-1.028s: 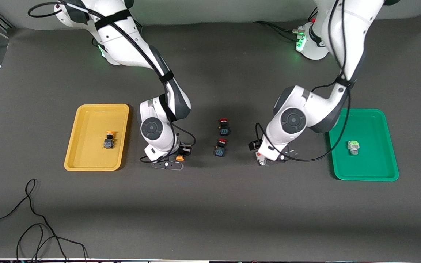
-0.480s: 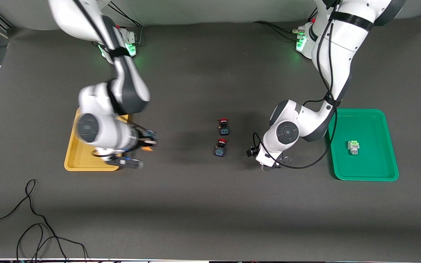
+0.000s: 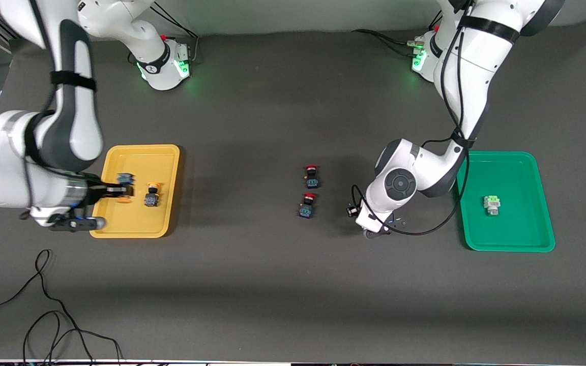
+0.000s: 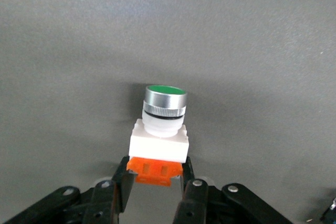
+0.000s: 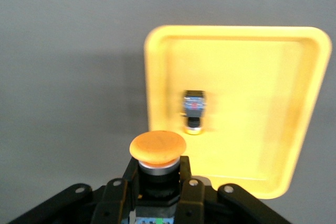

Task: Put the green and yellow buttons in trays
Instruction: 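Place the yellow button in the yellow tray while the left gripper carries the green button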

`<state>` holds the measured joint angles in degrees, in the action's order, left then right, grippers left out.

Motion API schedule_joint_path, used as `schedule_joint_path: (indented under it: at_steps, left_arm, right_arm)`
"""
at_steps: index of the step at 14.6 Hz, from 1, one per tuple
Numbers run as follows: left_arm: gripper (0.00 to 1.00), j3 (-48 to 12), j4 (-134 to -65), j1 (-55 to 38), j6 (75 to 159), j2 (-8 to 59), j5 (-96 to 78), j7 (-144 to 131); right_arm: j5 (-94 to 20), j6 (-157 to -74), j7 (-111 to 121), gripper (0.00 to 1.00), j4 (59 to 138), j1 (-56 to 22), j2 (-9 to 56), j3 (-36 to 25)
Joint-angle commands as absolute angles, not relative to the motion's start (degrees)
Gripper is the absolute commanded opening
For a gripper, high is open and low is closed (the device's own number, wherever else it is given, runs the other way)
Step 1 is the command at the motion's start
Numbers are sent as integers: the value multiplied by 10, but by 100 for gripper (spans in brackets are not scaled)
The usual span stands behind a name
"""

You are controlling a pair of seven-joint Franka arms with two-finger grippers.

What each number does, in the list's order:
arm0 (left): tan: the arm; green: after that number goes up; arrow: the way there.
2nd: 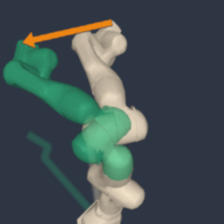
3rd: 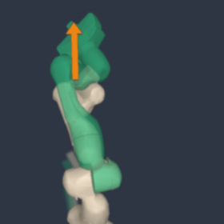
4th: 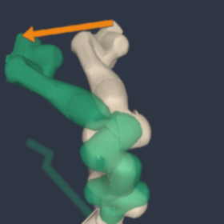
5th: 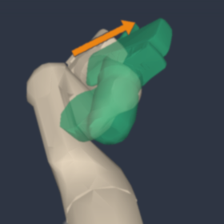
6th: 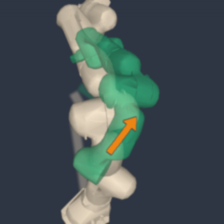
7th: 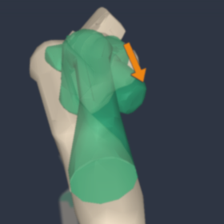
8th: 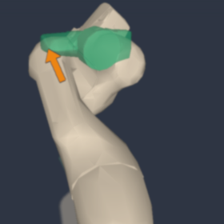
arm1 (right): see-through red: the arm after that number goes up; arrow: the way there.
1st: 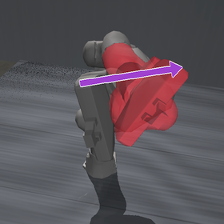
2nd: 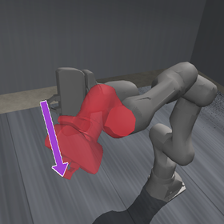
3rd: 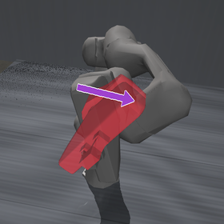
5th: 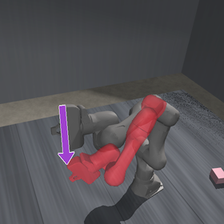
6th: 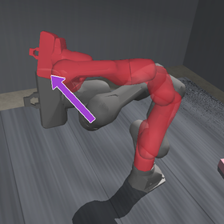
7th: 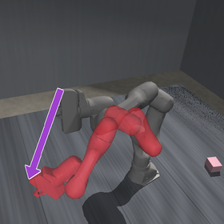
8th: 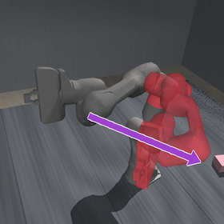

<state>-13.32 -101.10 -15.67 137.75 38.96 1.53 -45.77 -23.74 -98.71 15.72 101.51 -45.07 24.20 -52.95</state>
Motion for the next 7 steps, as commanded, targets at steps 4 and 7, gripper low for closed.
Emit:
schedule_joint_path:
  at_steps: [4,7]
  left_arm:
    - [0,-130,-999,-157,1183,217,29,-438]
    - [0,-126,-1002,-122,1074,139,26,-291]
  right_arm:
    - [-249,-1204,286,0,1184,-462,248,-544]
    - [-286,-1303,352,0,1233,-460,282,-541]
